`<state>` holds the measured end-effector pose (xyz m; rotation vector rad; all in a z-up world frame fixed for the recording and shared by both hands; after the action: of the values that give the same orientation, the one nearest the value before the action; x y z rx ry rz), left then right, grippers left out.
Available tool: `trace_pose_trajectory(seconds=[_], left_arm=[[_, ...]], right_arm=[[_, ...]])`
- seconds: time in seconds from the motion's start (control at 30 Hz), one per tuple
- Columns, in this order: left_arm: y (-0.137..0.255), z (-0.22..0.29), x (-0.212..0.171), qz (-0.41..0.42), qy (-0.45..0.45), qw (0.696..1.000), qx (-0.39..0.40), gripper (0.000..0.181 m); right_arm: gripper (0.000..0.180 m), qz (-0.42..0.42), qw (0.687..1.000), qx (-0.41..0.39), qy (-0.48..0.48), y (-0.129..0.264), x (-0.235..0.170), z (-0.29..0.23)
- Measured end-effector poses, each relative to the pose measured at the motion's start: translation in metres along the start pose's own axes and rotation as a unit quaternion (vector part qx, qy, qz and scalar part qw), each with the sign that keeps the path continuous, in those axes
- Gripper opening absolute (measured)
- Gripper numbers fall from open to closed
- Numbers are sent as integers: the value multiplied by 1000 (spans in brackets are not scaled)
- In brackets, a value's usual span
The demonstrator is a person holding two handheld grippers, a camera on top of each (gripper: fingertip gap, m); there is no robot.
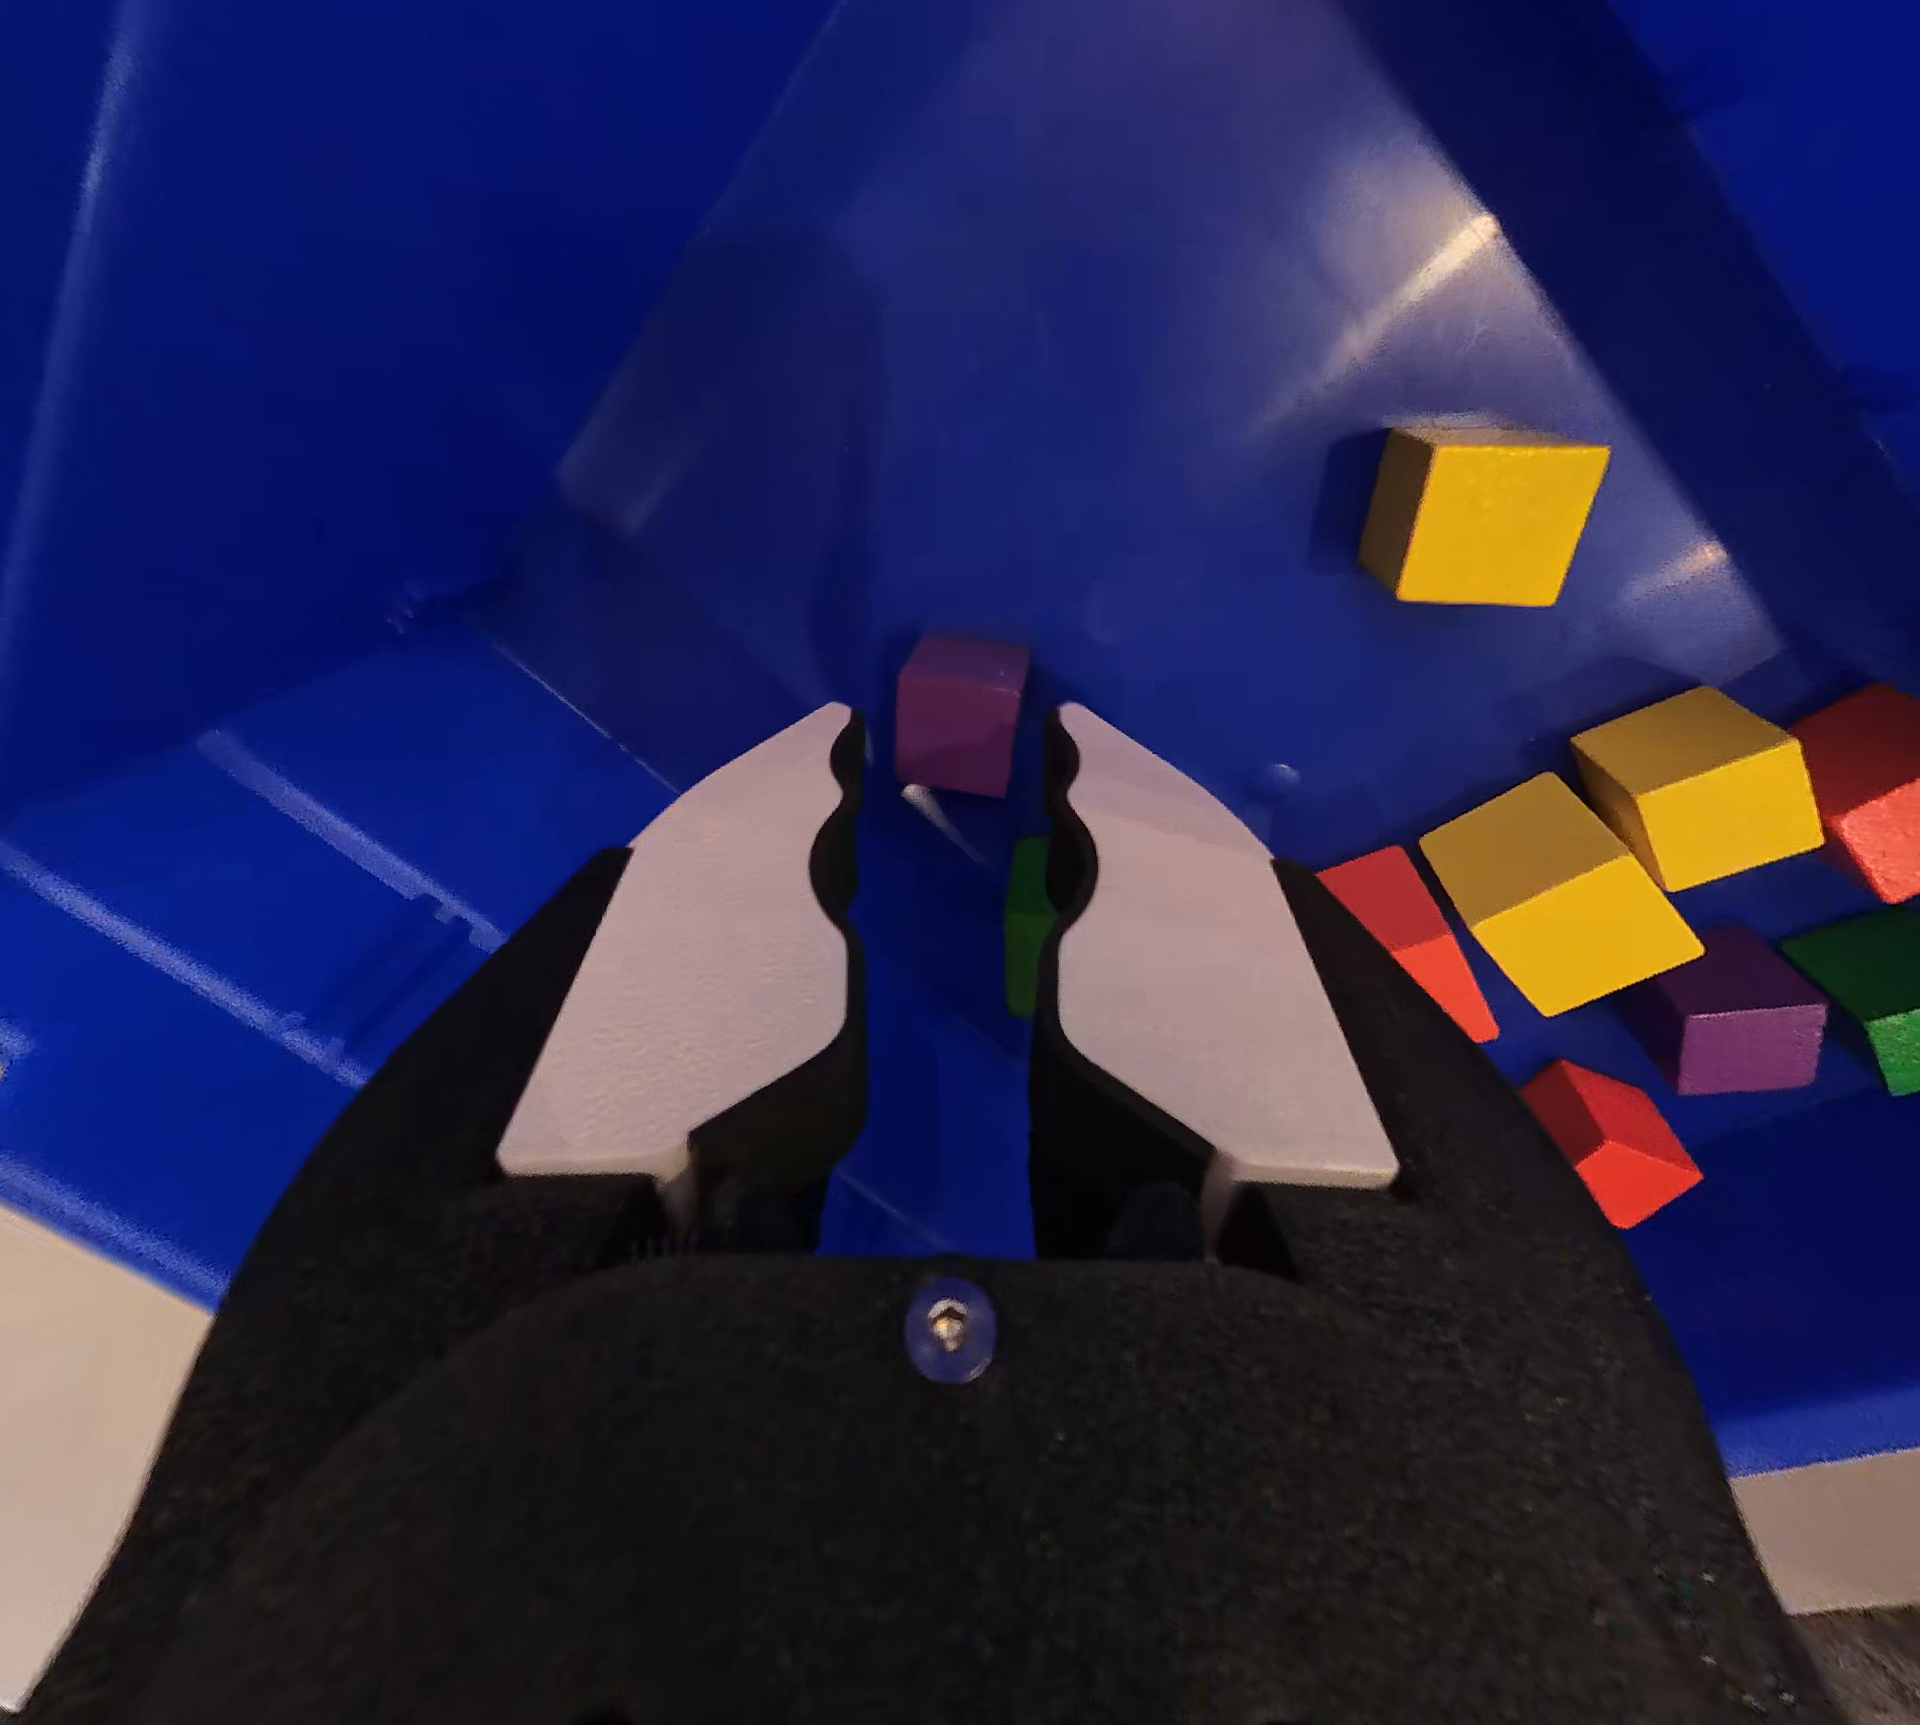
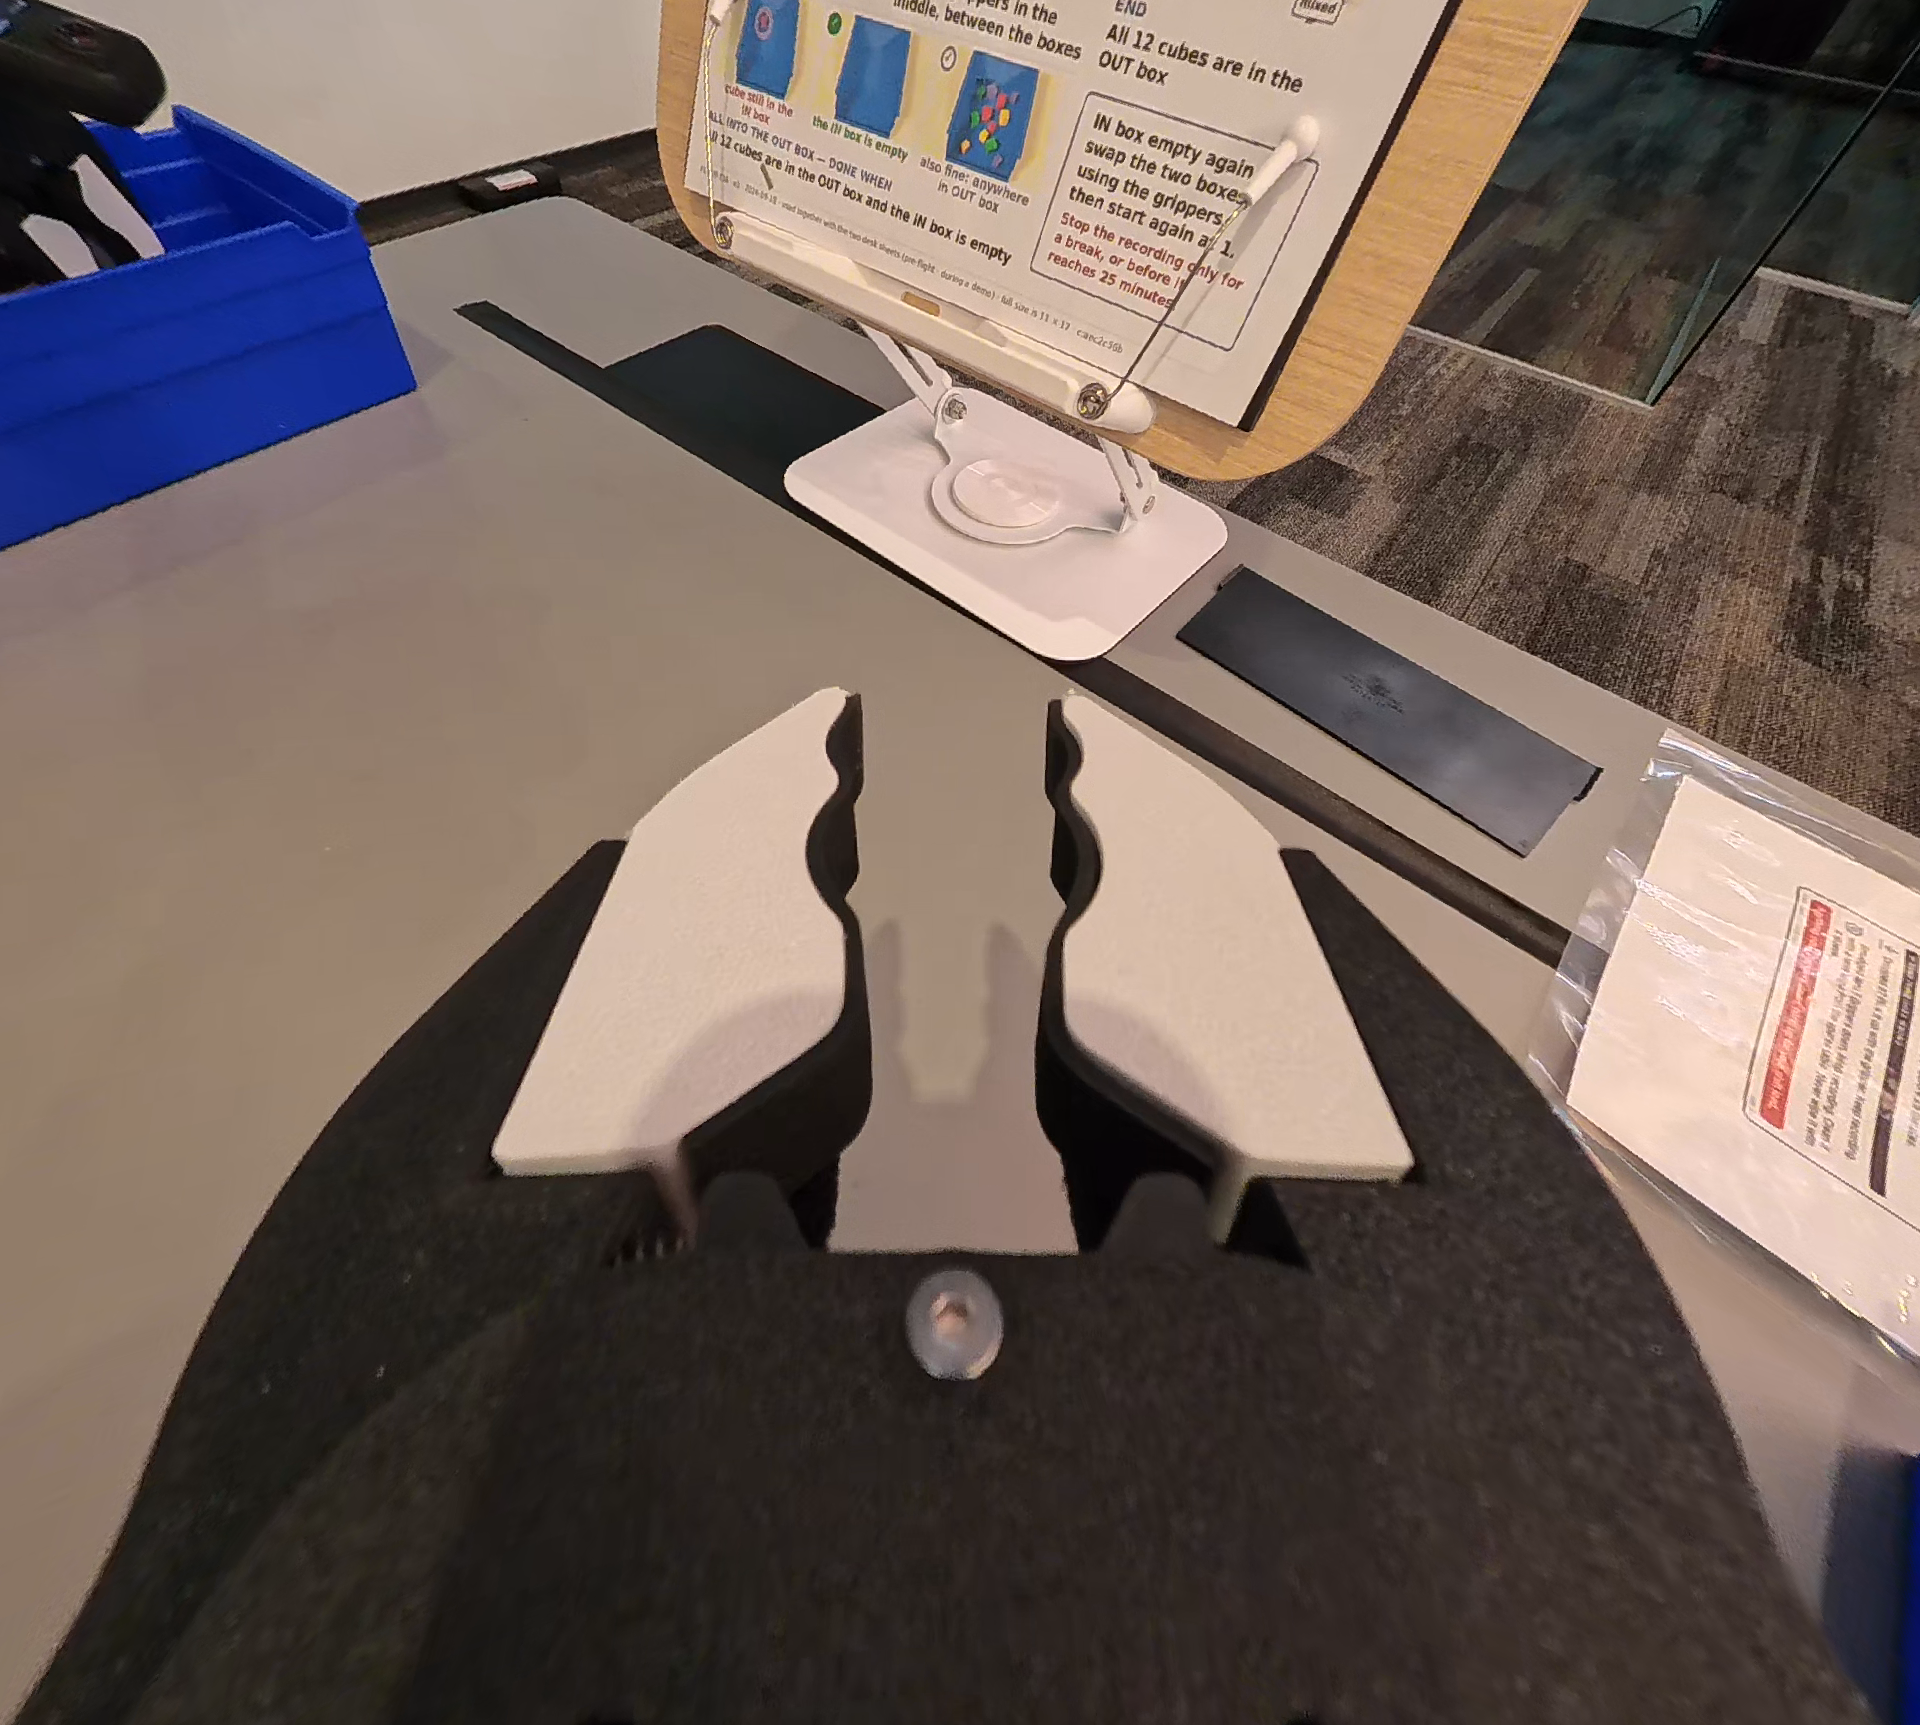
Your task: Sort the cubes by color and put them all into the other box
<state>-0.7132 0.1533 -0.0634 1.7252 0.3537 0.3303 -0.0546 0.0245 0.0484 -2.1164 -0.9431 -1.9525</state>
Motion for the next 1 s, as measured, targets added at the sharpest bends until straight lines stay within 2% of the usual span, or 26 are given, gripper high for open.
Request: trace_pose_trajectory(seconds=[0.37,0.5,0.6,0.73,0.87,1.0], left_arm=[[-1,2,-1,2,10,1000,-10,23],[21,3,-3,37,18,999,22,23],[63,6,0,89,18,994,65,23],[148,27,29,210,-7,970,122,23],[226,84,92,358,-75,921,133,22],[267,165,166,479,-173,851,127,22]], right_arm=[[33,-5,1000,3,-4,0,-1,3],[33,-15,1000,2,-3,-1,-5,6],[33,-20,1000,10,-3,-2,-6,9],[33,-2,999,45,10,3,2,2],[32,38,993,112,29,17,18,-20],[32,66,977,203,12,34,34,-49]])
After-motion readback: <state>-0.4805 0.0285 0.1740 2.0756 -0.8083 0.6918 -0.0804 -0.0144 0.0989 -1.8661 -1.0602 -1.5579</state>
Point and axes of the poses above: each gripper's, where its closed fingertips meet, y back along the fingers, x out of its top, z = x × y across the jaws, the point moved 7 cm from there along y, back along the fingers, and after that the axes turned 13 degrees about -y, right-handed, at the moved point
